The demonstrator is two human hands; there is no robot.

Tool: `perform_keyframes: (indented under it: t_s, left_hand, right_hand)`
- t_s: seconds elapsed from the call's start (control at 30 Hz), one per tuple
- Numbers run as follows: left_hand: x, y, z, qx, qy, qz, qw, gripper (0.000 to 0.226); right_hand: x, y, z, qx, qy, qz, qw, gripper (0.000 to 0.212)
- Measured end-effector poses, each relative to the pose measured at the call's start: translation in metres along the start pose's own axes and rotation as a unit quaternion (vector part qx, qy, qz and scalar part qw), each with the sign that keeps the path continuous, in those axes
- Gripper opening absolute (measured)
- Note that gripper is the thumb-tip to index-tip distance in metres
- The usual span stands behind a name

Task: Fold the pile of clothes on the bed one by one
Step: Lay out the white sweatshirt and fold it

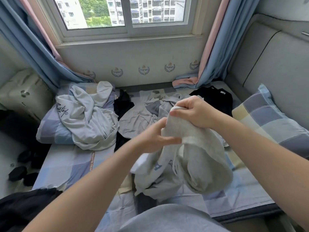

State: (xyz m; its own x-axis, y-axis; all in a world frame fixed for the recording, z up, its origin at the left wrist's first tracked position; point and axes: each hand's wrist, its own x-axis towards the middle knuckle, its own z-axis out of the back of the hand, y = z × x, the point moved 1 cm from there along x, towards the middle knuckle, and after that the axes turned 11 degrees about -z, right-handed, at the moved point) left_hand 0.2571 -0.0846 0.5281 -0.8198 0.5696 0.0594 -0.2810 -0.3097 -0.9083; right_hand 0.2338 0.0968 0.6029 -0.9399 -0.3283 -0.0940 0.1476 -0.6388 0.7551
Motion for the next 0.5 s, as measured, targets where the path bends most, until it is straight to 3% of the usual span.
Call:
perform_keyframes:
  t_s: [0.1, 0.23, 0.37, 0.5]
  left_hand:
    - [0.002, 0.001, -0.006, -0.070, -0.076, -0.020, 0.994, 0.023]
    - [-0.002, 0.002, 0.001, -0.129, -0.145, 0.008, 0.981, 0.015]
    - [-0.006, -0.001, 0.015, -0.258, -0.282, 0.098, 0.919, 0.021]
    - [-0.007, 0.002, 0.030, -0.344, -0.334, 0.111, 0.870, 0.020]
  right_hand:
    - [0.009, -0.003, 0.004, 0.040, -0.038, -0.011, 0.998, 0.013]
    - [0.011, -0.035, -0.002, 0.064, -0.099, -0.041, 0.992, 0.011]
    - [-0.010, -0.079, -0.025, 0.106, -0.093, -0.122, 0.982, 0.064]
    - [-0.033, -0.119, -0.080, 0.144, 0.009, -0.293, 0.945, 0.108]
